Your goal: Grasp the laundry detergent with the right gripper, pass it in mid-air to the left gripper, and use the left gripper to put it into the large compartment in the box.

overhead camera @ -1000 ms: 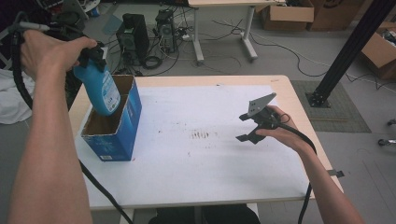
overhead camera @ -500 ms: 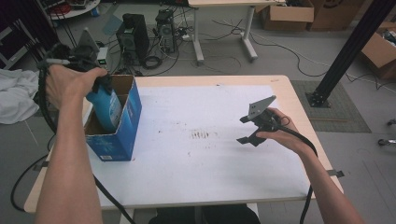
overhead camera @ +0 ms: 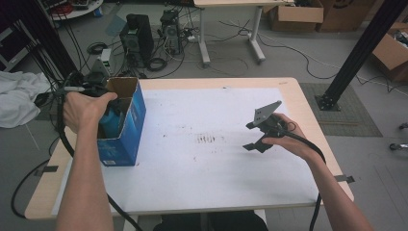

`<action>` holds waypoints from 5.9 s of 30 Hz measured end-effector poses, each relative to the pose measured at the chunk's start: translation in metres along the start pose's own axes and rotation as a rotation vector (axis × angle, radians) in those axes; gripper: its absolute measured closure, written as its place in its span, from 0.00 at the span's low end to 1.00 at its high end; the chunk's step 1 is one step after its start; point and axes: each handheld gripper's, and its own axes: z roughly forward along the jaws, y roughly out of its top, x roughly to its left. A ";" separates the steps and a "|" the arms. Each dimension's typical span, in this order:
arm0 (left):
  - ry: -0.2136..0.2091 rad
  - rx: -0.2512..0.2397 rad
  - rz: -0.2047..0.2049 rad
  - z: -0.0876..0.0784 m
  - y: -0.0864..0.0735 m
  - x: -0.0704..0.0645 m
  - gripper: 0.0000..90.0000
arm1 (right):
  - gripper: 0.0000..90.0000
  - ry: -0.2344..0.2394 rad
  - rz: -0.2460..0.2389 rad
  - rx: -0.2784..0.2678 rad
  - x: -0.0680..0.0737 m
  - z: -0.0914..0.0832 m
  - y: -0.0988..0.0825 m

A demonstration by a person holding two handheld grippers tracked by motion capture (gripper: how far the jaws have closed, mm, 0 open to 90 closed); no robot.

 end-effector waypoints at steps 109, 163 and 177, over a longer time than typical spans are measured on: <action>0.043 -0.057 0.023 -0.007 -0.007 -0.014 0.33 | 0.20 0.014 0.011 0.050 0.004 0.009 -0.003; -0.127 -0.086 0.654 -0.024 -0.016 -0.191 0.19 | 0.19 -0.012 0.018 0.074 0.008 0.000 0.008; -0.137 -0.020 0.657 0.033 -0.031 -0.202 0.19 | 0.19 -0.016 0.023 0.087 0.006 -0.003 0.012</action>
